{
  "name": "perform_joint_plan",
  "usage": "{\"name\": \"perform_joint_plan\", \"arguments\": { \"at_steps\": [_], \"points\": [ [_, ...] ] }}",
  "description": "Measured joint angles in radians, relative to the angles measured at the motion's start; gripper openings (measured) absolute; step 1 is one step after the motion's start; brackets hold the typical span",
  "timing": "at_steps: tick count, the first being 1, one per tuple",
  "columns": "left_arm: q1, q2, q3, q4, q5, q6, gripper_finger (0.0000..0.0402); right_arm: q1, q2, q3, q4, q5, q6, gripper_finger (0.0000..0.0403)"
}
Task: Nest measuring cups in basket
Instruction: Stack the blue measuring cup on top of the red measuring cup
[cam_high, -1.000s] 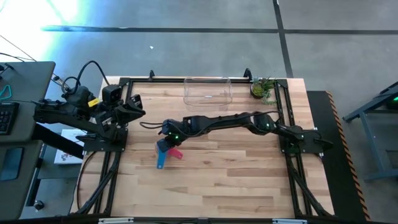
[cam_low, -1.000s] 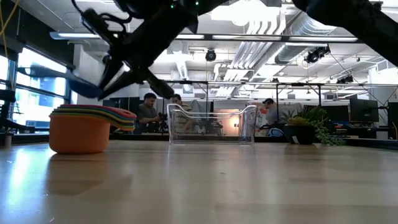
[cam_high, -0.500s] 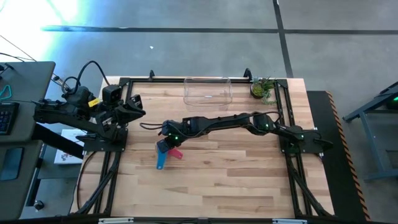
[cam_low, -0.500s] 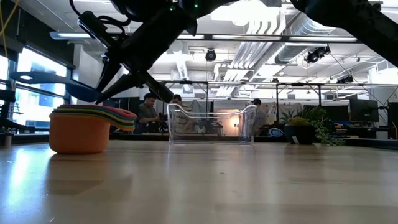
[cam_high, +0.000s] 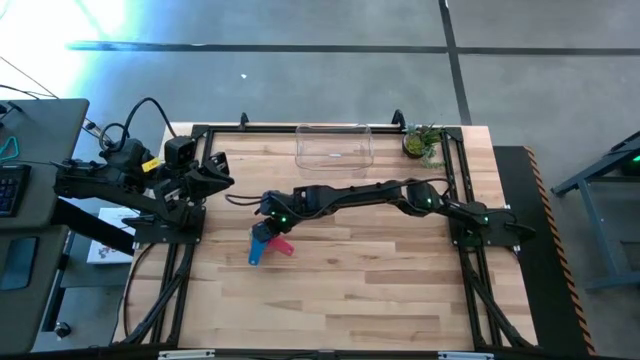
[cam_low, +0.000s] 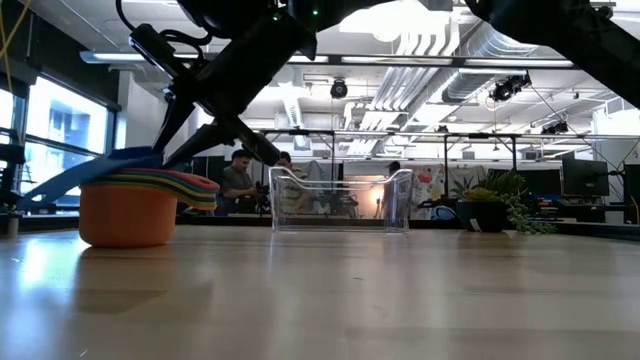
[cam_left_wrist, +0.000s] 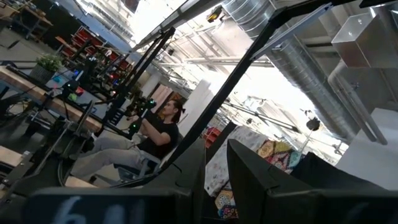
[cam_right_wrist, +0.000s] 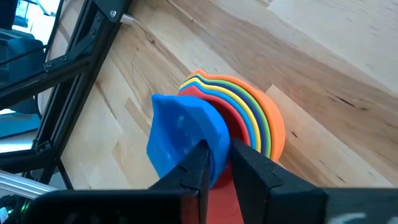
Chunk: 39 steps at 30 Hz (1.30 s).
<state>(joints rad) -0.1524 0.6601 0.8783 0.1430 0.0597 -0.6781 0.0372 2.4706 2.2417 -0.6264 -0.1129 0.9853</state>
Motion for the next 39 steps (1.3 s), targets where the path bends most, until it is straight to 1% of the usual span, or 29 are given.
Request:
{"name": "perform_joint_plan", "arguments": {
  "at_steps": [3,7,17,23,28,36,39],
  "points": [
    [0.0,0.0,0.0,0.0,0.0,0.0,0.0058,0.0,0.007,0.001,-0.002,-0.01,0.003,0.0057],
    [0.0,0.0,0.0,0.0,0.0,0.0,0.0058,-0.001,0.024,0.002,0.011,-0.071,0.026,0.0058],
    [0.0,0.0,0.0,-0.004,0.0,0.0,0.0058,0.0,0.029,0.019,-0.001,-0.064,0.02,0.0058],
    [0.0,0.0,0.0,-0.005,0.0,0.0,0.0058,-0.001,0.029,0.019,-0.001,-0.099,0.026,0.0058],
    [0.0,0.0,0.0,-0.005,0.0,0.0,0.0058,-0.001,0.028,0.02,-0.009,-0.104,0.027,0.0058],
    [0.0,0.0,0.0,-0.009,0.0,0.0,0.0058,-0.002,0.025,0.095,-0.128,-0.093,-0.019,0.0058],
    [0.0,0.0,0.0,-0.01,0.0,0.0,0.0058,-0.003,0.02,0.111,-0.123,-0.09,-0.025,0.0058]
  ]
}}
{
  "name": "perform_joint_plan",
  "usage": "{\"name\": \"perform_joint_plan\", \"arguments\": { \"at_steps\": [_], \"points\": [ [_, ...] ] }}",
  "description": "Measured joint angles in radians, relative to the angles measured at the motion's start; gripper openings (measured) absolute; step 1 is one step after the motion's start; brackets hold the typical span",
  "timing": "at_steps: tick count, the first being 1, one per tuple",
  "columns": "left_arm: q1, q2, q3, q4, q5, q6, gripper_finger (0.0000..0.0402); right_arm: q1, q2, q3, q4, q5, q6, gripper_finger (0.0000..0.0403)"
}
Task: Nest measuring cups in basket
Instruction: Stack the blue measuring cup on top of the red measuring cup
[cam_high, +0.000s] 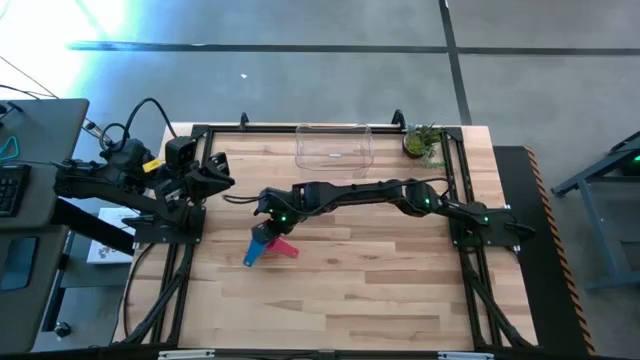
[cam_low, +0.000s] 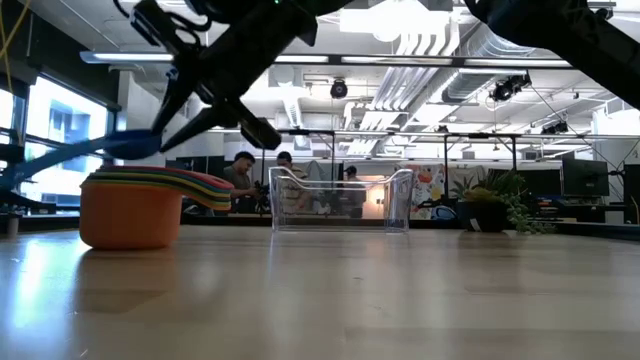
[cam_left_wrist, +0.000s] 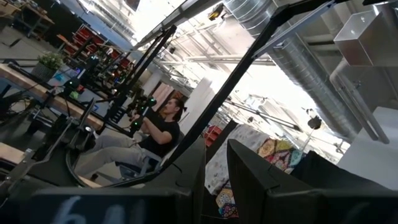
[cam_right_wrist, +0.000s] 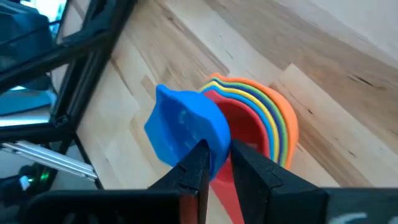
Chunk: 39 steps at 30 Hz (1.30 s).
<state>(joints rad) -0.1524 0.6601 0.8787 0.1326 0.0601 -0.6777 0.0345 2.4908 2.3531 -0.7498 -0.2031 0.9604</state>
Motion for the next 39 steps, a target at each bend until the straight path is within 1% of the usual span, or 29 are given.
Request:
{"name": "perform_joint_plan", "arguments": {
  "at_steps": [4,11,18,28,30,33,35,39],
  "points": [
    [0.0,0.0,0.0,0.0,0.0,0.0,0.0058,0.0,0.002,-0.004,-0.053,0.0,-0.001,0.0058],
    [0.0,0.0,0.0,-0.001,0.0,0.002,0.0058,0.0,0.002,-0.013,-0.051,-0.011,-0.001,0.0058],
    [0.0,0.003,0.0,-0.001,0.0,0.113,0.0058,0.001,0.002,-0.013,-0.056,-0.013,-0.001,0.0058],
    [0.001,0.025,0.0,0.0,0.0,0.105,0.0058,0.005,-0.028,0.002,-0.133,-0.01,-0.018,0.0058],
    [0.001,0.026,0.0,-0.019,0.019,0.103,0.0058,0.008,-0.034,0.003,-0.145,-0.005,-0.017,0.0058],
    [0.001,-0.001,0.0,-0.07,0.081,0.089,0.0058,0.009,-0.042,0.002,-0.205,0.018,0.001,0.0058],
    [0.001,-0.031,0.0,-0.124,0.113,0.08,0.0058,0.008,-0.061,0.002,-0.262,0.058,0.025,0.0058],
    [0.001,-0.094,0.0,-0.227,0.117,0.078,0.0058,-0.002,-0.105,0.003,-0.359,0.145,0.066,0.0058]
  ]
}}
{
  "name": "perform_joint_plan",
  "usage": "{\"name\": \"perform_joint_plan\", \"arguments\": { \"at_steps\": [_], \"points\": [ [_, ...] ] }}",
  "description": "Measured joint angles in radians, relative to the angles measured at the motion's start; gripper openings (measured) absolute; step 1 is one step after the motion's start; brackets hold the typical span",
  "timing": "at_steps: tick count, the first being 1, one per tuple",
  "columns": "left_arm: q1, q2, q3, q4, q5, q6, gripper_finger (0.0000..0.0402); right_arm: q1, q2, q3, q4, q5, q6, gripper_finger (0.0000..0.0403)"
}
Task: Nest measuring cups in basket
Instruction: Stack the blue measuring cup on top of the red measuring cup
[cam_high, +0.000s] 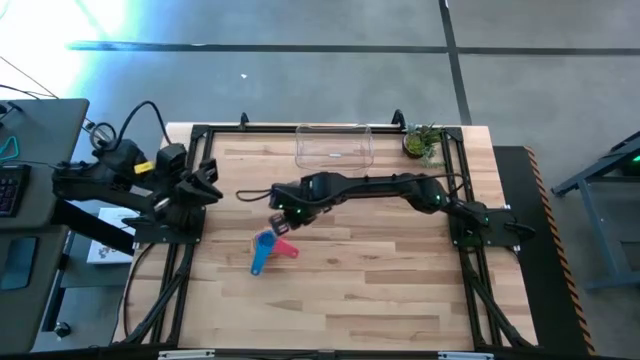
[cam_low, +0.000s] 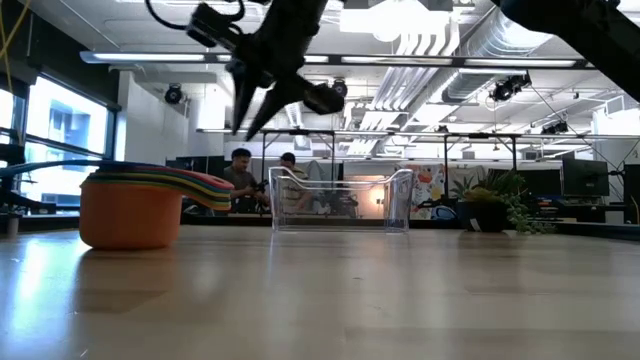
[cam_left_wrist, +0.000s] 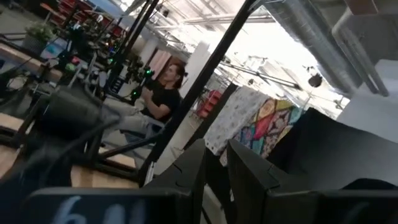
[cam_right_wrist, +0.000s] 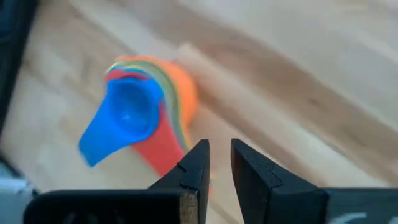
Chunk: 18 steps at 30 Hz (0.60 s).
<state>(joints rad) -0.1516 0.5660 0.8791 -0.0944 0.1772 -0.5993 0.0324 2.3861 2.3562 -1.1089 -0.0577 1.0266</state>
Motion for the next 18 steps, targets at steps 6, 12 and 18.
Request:
{"name": "perform_joint_plan", "arguments": {
  "at_steps": [6,12,18],
  "points": [
    [-0.002,-0.093,0.001,-0.233,0.001,-0.054,0.0058,-0.026,-0.063,-0.001,-0.118,0.088,0.063,0.0058],
    [-0.002,-0.11,-0.001,-0.55,-0.002,-0.103,0.0058,-0.048,-0.129,-0.001,-0.136,0.127,0.094,0.0058],
    [-0.002,-0.087,-0.001,-0.792,-0.008,-0.123,0.0058,-0.06,-0.187,0.0,-0.138,0.172,0.102,0.0058]
  ]
}}
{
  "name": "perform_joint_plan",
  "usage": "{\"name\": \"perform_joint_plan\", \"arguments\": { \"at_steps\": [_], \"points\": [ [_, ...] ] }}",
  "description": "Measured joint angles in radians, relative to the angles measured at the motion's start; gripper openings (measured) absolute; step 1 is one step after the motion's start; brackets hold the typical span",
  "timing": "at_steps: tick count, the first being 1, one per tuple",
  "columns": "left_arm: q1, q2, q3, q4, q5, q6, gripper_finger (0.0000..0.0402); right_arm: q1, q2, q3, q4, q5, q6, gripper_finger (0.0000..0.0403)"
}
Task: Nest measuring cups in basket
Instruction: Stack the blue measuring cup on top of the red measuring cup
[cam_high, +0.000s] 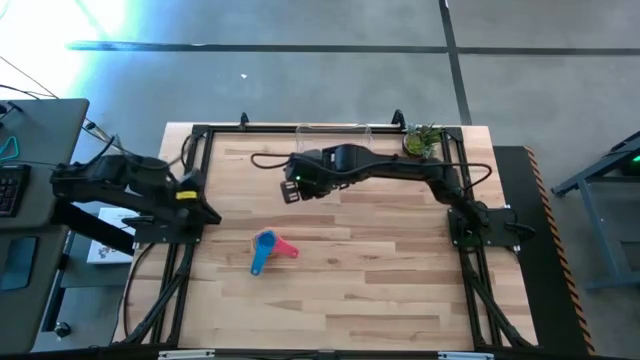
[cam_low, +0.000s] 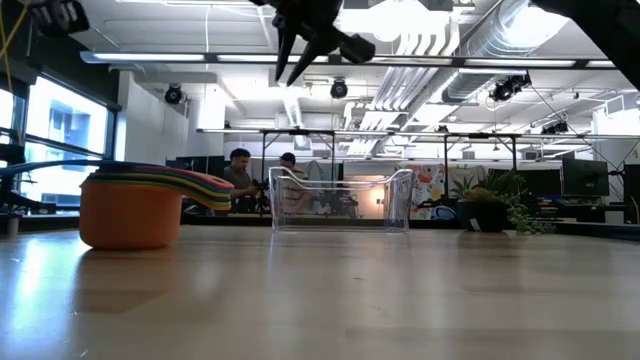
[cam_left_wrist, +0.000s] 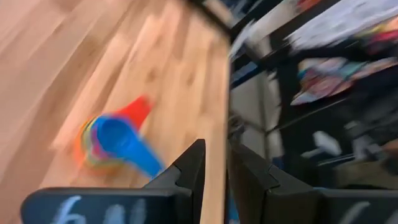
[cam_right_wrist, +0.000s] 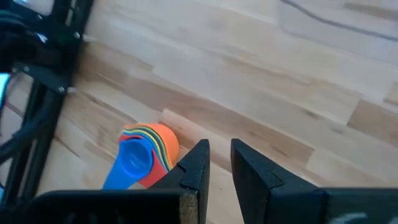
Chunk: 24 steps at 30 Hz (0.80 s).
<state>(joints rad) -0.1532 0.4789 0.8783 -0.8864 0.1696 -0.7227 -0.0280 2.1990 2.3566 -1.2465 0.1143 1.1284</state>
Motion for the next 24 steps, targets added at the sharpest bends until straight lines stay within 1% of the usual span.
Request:
{"name": "perform_joint_plan", "arguments": {
  "at_steps": [3,7,10,14,19,24],
  "points": [
    [0.0,0.024,-0.007,-0.082,-0.007,-0.001,0.0058,-0.006,-0.016,0.0,-0.003,0.018,0.001,0.0058],
    [-0.011,0.045,-0.072,-0.089,-0.008,-0.001,0.0058,-0.018,-0.024,0.0,-0.006,0.024,-0.001,0.0058],
    [-0.036,0.064,-0.14,-0.09,-0.009,-0.032,0.0058,-0.034,-0.026,0.0,-0.007,0.024,-0.009,0.0058],
    [-0.08,0.086,-0.222,-0.067,-0.011,-0.099,0.0058,-0.065,-0.033,0.0,-0.014,-0.016,-0.06,0.0058],
    [-0.136,0.118,-0.31,0.044,-0.031,-0.206,0.0058,-0.105,-0.035,0.0,-0.014,-0.062,-0.135,0.0058],
    [-0.194,0.18,-0.376,0.165,-0.059,-0.313,0.0058,-0.143,-0.035,0.0,-0.014,-0.11,-0.213,0.0058]
  ]
}}
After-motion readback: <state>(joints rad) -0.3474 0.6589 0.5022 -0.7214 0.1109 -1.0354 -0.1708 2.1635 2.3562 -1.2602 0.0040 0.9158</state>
